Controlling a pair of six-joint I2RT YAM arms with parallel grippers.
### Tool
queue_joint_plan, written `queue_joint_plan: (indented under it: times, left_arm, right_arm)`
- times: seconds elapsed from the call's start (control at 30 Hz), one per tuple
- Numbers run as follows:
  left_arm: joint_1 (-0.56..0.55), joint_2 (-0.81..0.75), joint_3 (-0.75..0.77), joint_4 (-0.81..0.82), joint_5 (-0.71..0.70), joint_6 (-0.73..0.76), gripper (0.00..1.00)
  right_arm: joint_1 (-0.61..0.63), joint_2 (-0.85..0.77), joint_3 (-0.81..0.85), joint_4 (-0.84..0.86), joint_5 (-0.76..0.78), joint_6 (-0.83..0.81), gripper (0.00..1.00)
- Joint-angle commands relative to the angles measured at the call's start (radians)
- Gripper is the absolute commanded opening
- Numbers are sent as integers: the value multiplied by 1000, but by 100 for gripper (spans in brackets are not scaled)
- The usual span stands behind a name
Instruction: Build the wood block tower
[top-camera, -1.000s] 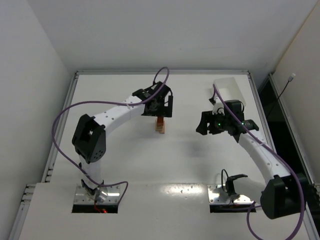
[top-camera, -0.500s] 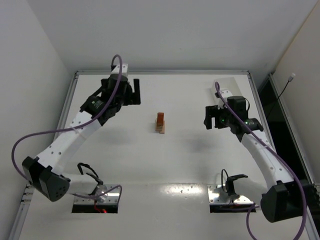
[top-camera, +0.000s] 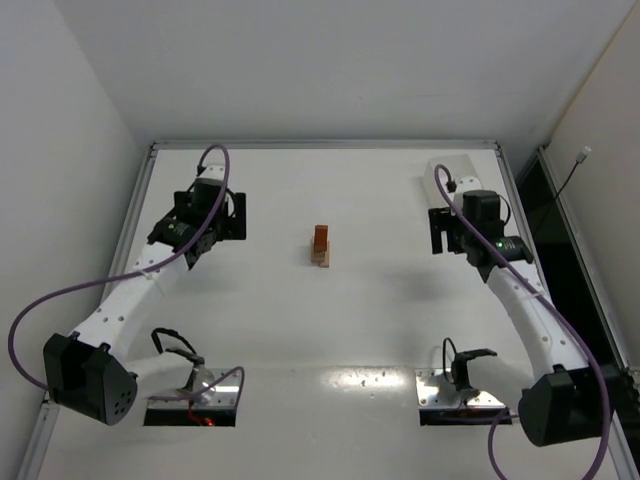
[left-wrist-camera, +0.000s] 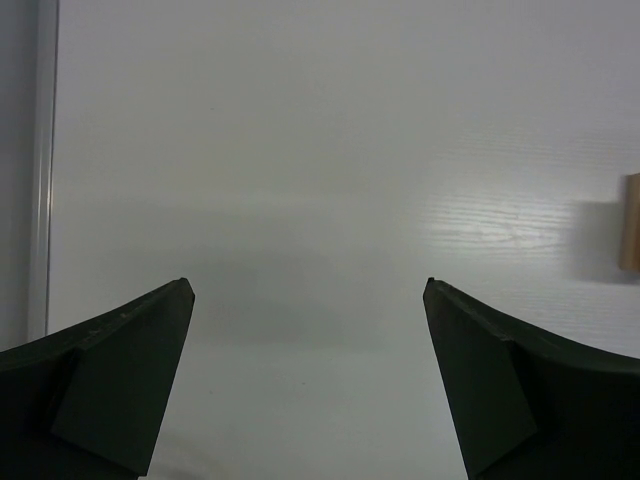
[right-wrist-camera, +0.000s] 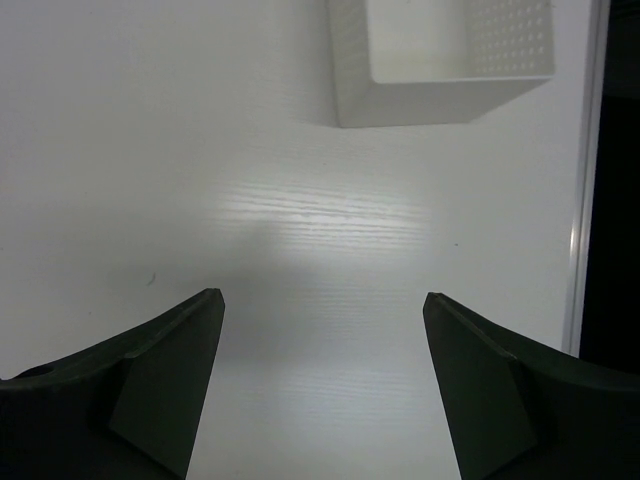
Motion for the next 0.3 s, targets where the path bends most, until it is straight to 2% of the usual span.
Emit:
queue_joint_plan:
  times: [0.0,0.27]
  left_arm:
    - [37,-34,-31,44,32,18,100]
    - [72,-25,-20,33,68,18,100]
  right_arm:
    - [-22,-44,-13,11,65,-18,78]
    - [-42,-86,-44,11,-11,-8,78]
